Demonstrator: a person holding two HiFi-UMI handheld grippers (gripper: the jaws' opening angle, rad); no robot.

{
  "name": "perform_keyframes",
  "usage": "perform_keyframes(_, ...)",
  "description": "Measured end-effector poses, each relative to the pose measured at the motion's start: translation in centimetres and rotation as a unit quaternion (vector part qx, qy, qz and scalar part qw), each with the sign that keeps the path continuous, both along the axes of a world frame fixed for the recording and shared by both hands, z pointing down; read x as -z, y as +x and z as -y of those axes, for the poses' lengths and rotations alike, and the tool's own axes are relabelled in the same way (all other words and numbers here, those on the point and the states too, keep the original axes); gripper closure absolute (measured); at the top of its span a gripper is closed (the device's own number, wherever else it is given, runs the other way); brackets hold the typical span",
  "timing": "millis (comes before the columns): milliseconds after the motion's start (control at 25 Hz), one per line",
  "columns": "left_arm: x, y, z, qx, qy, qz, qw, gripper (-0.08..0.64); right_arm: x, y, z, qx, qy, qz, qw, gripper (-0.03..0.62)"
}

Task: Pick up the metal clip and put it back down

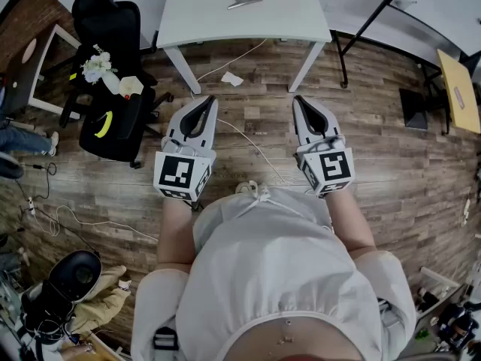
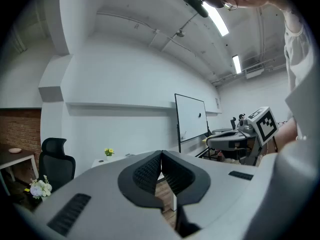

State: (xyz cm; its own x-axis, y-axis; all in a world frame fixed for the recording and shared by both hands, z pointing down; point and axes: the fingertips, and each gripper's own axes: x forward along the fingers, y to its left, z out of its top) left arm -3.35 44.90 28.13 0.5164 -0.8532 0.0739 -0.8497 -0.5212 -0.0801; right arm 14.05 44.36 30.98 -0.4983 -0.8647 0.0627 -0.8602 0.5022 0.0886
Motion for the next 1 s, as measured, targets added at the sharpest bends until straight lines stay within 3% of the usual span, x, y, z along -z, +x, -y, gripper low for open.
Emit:
perform_keyframes(400,-0.4,-1.4,1.1,-0.008,-0.003,-0.009,0.9999,0.541,-0.3,-1.3,0.7,-0.009,-0.007,-0.001,1.0,0.589)
perform_keyframes(640,-1.1,-3.2,1.2,-0.012,-0.007,-0.012,0.9998,0.541,-0.1,-3.1,1.0,-0.016,0.0,0.022,1.0,0.586)
perform_keyframes(680,-1.4,-3.6,1.4,-0.011,-0.009,-0.013,0.9998,0.541,-0.1,-3.4,1.3,-0.02,0.006,0.017,1.0,0.554)
perform_keyframes(760,-2.0,-4.5,1.8,-0.007,-0.013,-0.014,0.9998,0.541,0.1,-4.0,2.0,-0.025,0.019,0.008,0.999,0.346)
perform_keyframes(800,-2.3,-4.9,2.0,-0.004,-0.016,-0.015,0.9998,0.541,0.3,-4.2,2.4,-0.028,0.024,0.008,0.999,0.282)
perform_keyframes(880,-2.6,-5.6,2.3,0.001,-0.02,-0.018,0.9996,0.541,0.5,-4.4,3.1,-0.033,0.027,0.013,0.999,0.217)
perform_keyframes(1000,-3.0,-6.5,3.4,0.008,-0.028,-0.017,0.9994,0.541,0.4,-4.8,5.0,-0.035,0.018,0.02,0.999,0.198)
